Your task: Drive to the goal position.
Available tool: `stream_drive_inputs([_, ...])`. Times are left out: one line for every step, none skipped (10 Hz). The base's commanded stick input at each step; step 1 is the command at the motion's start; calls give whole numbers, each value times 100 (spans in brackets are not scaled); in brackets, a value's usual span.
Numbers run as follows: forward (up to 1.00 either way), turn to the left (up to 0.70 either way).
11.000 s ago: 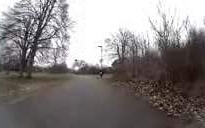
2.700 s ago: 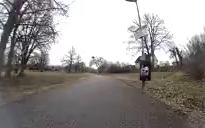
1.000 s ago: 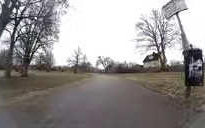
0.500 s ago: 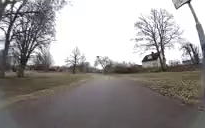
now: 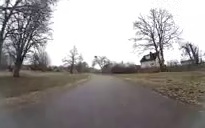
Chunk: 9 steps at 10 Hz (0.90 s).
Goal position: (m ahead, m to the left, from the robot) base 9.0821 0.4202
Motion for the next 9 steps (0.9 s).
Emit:
stream_drive_inputs([100, 0])
stream_drive_inputs([100, 0])
stream_drive_inputs([100, 0])
stream_drive_inputs([100, 0])
stream_drive_inputs([100, 0])
stream_drive_inputs([100, 0])
stream_drive_inputs([100, 0])
stream_drive_inputs([100, 0])
stream_drive_inputs([100, 0])
